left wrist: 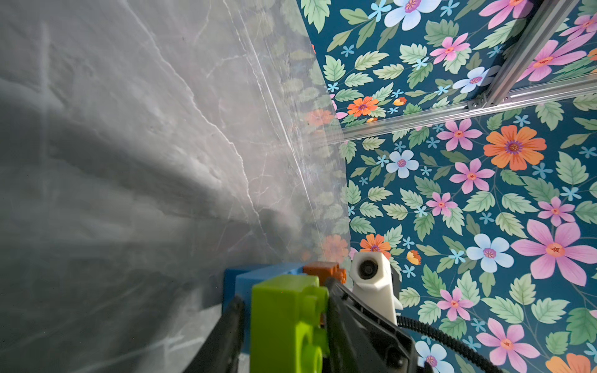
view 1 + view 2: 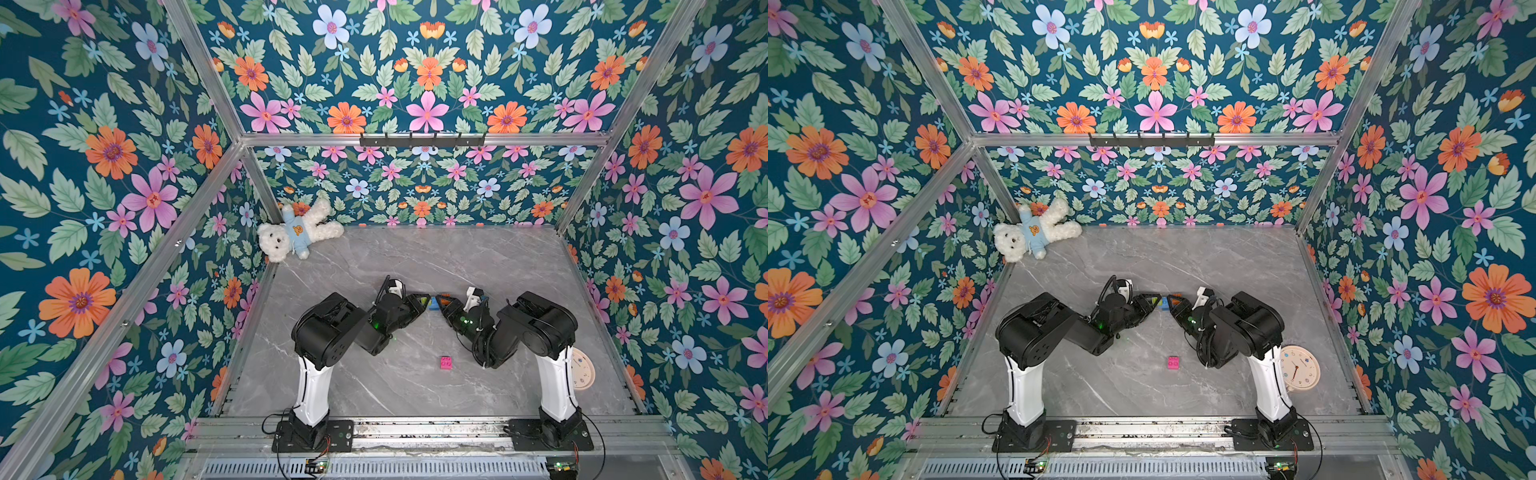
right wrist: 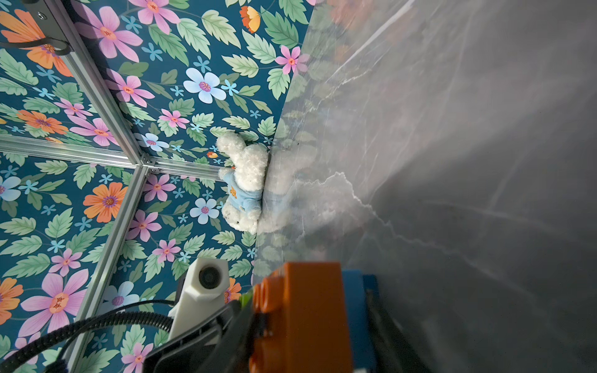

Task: Assemble the letter v with lego
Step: Assemble the lego brick with the lego brick.

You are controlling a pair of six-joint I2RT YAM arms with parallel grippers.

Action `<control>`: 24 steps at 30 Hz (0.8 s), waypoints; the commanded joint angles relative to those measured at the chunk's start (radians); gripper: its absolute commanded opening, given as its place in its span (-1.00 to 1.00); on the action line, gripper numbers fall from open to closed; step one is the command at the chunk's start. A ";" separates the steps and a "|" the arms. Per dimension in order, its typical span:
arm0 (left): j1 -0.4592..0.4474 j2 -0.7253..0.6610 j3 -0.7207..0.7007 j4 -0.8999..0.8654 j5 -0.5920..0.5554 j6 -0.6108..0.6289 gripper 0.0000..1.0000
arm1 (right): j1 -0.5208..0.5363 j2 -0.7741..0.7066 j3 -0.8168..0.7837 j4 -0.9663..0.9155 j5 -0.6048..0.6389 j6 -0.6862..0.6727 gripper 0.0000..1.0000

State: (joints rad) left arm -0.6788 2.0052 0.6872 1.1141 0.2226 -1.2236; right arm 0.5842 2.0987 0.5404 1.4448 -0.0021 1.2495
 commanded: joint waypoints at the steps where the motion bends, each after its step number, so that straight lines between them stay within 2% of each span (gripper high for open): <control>1: -0.005 0.019 0.000 -0.154 -0.012 -0.007 -0.17 | 0.000 0.007 -0.002 -0.142 0.004 0.011 -0.70; 11: -0.005 0.059 -0.005 -0.046 0.024 -0.066 0.25 | 0.000 0.008 -0.003 -0.141 0.004 0.010 -0.70; 15: -0.005 0.077 -0.003 -0.022 0.033 -0.092 0.24 | 0.000 0.012 -0.005 -0.137 0.004 0.011 -0.71; 20: -0.012 0.128 -0.011 0.093 0.044 -0.175 0.21 | 0.000 0.017 -0.005 -0.131 0.004 0.012 -0.70; 24: -0.015 0.146 -0.012 0.135 0.039 -0.203 0.12 | 0.001 0.019 -0.006 -0.127 0.004 0.013 -0.70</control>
State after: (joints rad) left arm -0.6895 2.1365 0.6834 1.3365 0.2379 -1.3872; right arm 0.5835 2.1052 0.5411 1.4544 0.0025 1.2545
